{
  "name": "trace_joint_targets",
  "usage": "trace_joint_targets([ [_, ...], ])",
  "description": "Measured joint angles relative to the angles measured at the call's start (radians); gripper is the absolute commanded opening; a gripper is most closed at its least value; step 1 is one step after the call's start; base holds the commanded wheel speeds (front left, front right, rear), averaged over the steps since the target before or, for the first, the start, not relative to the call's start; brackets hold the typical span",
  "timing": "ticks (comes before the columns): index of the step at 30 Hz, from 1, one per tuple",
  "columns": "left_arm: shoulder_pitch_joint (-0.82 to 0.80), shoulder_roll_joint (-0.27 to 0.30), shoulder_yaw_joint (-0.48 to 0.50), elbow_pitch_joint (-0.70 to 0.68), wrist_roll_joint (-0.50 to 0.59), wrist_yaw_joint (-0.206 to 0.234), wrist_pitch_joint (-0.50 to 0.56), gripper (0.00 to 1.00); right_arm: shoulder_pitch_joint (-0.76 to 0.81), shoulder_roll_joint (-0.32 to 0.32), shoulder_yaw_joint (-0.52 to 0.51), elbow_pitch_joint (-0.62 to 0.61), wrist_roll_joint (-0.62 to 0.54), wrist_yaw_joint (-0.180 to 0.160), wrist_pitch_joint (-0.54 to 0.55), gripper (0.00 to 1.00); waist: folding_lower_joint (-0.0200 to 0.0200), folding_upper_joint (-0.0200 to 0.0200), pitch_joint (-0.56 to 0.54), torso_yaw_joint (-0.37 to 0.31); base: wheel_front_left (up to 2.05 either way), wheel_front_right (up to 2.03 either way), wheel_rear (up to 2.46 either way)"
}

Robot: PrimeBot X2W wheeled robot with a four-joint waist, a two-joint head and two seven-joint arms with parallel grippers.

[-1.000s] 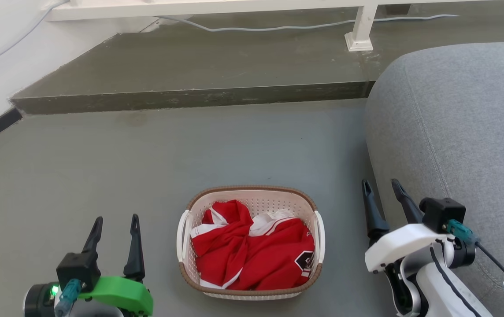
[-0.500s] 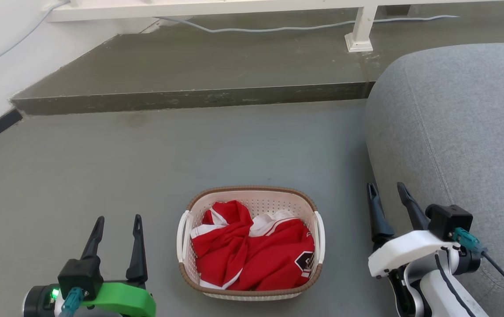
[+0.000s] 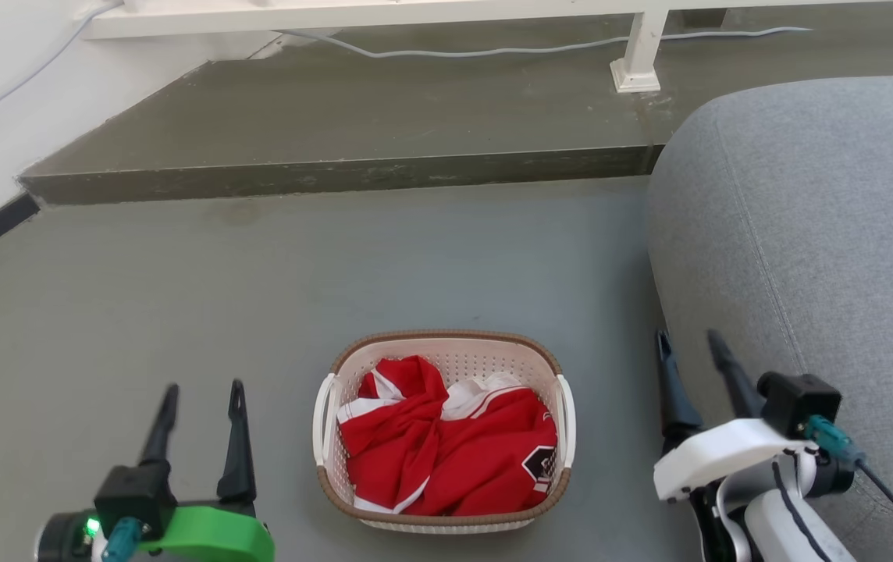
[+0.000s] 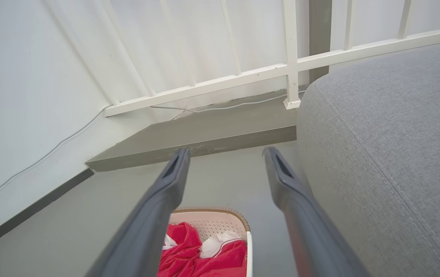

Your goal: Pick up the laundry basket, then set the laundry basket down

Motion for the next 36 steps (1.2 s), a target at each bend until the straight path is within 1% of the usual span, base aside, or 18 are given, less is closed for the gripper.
trace_joint_targets([
  [5, 0.010, -0.009, -0.016, 0.053, -0.005, -0.001, 0.005, 0.00, 0.025, 0.008, 0.007, 0.045, 0.001, 0.001, 0.001, 0.00, 0.0000, 0.0000, 0.000, 0.000, 0.00, 0.00, 0.00],
  [9, 0.013, -0.015, -0.018, 0.050, -0.028, -0.003, 0.005, 0.00, 0.039, 0.008, 0.005, 0.045, 0.021, 0.005, 0.001, 0.00, 0.0000, 0.0000, -0.001, 0.001, 0.00, 0.00, 0.00],
  [12, 0.019, -0.016, -0.020, 0.047, -0.051, -0.011, 0.005, 0.00, 0.039, 0.008, 0.001, 0.040, 0.058, 0.013, 0.002, 0.00, 0.0000, 0.0000, -0.004, 0.002, 0.00, 0.00, 0.00],
  [15, 0.032, -0.017, -0.020, 0.043, -0.098, -0.012, 0.005, 0.00, 0.039, 0.008, -0.006, 0.035, 0.094, 0.020, 0.008, 0.00, 0.0000, 0.0000, -0.007, 0.004, 0.00, 0.00, 0.00],
  [17, 0.033, -0.017, -0.019, 0.040, -0.123, -0.021, 0.005, 0.00, 0.039, 0.009, -0.014, 0.031, 0.128, 0.027, 0.014, 0.00, 0.0000, 0.0000, -0.008, 0.004, 0.00, 0.00, 0.00],
  [20, 0.033, -0.019, -0.015, 0.038, -0.177, -0.026, 0.014, 0.00, 0.039, 0.009, -0.027, 0.028, 0.180, 0.029, 0.026, 0.00, 0.0001, 0.0000, -0.010, 0.005, 0.00, 0.00, 0.00],
  [22, 0.032, -0.019, -0.007, 0.038, -0.221, -0.030, 0.024, 0.00, 0.039, 0.009, -0.034, 0.026, 0.204, 0.037, 0.033, 0.00, 0.0001, 0.0000, -0.011, 0.006, 0.00, 0.00, 0.00],
  [34, 0.030, -0.020, 0.025, 0.044, -0.387, -0.047, 0.062, 0.00, 0.039, 0.009, -0.081, 0.020, 0.353, 0.055, 0.069, 0.00, 0.0001, 0.0000, -0.020, 0.010, 0.00, 0.00, 0.00],
  [36, 0.029, -0.019, 0.030, 0.047, -0.413, -0.051, 0.067, 0.00, 0.039, 0.008, -0.089, 0.019, 0.379, 0.063, 0.078, 0.00, 0.0000, 0.0000, -0.021, 0.010, 0.00, 0.00, 0.00],
])
